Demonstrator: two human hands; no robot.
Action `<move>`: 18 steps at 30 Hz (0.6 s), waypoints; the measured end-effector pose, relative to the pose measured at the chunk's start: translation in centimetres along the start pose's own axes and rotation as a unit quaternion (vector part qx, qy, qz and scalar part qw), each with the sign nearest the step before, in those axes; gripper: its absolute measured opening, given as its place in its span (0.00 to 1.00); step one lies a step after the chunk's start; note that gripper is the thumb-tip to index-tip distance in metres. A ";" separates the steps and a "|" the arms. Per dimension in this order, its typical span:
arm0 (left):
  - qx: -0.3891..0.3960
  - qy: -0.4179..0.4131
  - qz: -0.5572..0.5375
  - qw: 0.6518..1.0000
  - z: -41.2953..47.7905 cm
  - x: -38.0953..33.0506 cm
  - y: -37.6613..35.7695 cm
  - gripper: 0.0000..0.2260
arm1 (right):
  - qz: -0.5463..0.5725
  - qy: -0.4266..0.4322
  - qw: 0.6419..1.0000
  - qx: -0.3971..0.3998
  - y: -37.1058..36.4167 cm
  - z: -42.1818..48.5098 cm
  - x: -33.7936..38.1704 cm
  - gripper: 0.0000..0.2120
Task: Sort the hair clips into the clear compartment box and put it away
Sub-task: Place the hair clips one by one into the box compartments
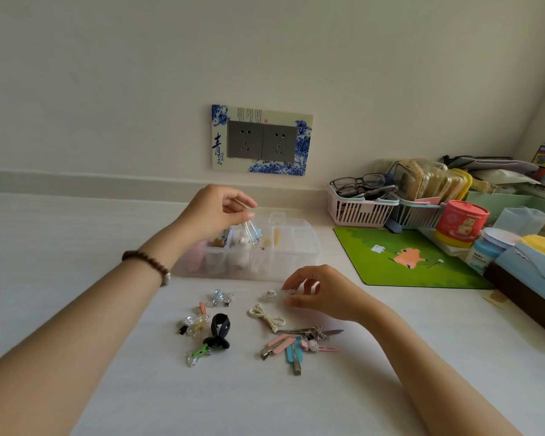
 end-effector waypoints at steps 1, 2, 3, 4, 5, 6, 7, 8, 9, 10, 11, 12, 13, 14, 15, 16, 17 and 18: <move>0.014 0.005 0.022 1.000 0.5 0.1 -0.8 0.07 | -0.002 0.001 1.000 0.000 0.0 0.0 0.0 0.07; 0.032 0.010 0.038 0.999 0.9 0.2 -1.7 0.07 | -0.002 0.002 1.000 0.000 0.0 0.1 0.0 0.07; 0.052 0.015 0.047 0.997 1.1 0.5 -2.8 0.07 | -0.002 0.002 1.000 0.000 0.1 0.1 0.0 0.07; 0.070 0.019 0.051 0.996 1.2 0.8 -3.8 0.07 | -0.003 0.003 1.000 0.000 0.1 0.0 0.1 0.08; 0.081 0.019 0.054 0.995 1.2 1.2 -4.6 0.06 | -0.006 0.003 1.000 0.002 0.1 0.0 0.1 0.08; 0.081 0.014 0.057 0.995 1.2 1.4 -5.2 0.06 | -0.008 0.003 1.000 0.003 0.0 0.0 0.1 0.08; 0.075 0.007 0.060 0.995 1.1 1.5 -5.4 0.07 | -0.008 0.003 1.000 0.001 0.1 0.0 0.1 0.08; 0.064 0.000 0.064 0.996 1.1 1.6 -5.5 0.08 | -0.007 0.002 1.000 -0.001 0.1 0.0 0.1 0.08; 0.046 -0.007 0.077 0.996 1.0 1.5 -5.2 0.09 | -0.007 0.002 1.000 -0.003 0.1 0.0 0.0 0.08; 0.021 -0.013 0.100 0.995 0.9 1.4 -4.7 0.10 | -0.008 0.003 1.000 -0.002 0.1 0.0 0.0 0.08; -0.004 -0.017 0.125 0.992 0.7 1.3 -4.0 0.11 | -0.007 0.006 1.000 -0.001 0.1 0.0 0.1 0.09; -0.023 -0.020 0.145 0.989 0.4 1.4 -3.3 0.12 | -0.004 0.010 1.000 0.000 0.0 0.0 0.2 0.08; -0.035 -0.019 0.160 0.986 -0.1 1.6 -2.7 0.12 | 0.002 0.017 1.000 -0.001 0.0 -0.1 0.4 0.08; -0.043 -0.021 0.179 0.983 -0.6 2.0 -2.2 0.12 | 0.012 0.025 1.000 -0.005 0.0 -0.1 0.7 0.08; -0.052 -0.027 0.202 0.978 -1.3 2.4 -1.8 0.13 | 0.027 0.035 0.999 -0.012 0.2 -0.1 1.1 0.09; -0.062 -0.037 0.224 0.972 -2.0 2.8 -1.5 0.13 | 0.049 0.043 0.997 -0.026 0.6 -0.1 1.5 0.10; -0.069 -0.049 0.241 0.967 -2.7 3.2 -1.4 0.14 | 0.083 0.047 0.994 -0.051 1.2 -0.1 1.9 0.12; -0.074 -0.057 0.252 0.963 -3.2 3.6 -1.4 0.16 | 0.129 0.049 0.987 -0.083 2.0 0.0 2.2 0.13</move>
Point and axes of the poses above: each hand's wrist, its own z-axis towards the middle knuckle, its own y-axis out of the back of the hand, x = y × z, the point moved 9 cm from there along z, towards the middle knuckle, and after that the axes turned 9 degrees about y, right-handed, at the moved point
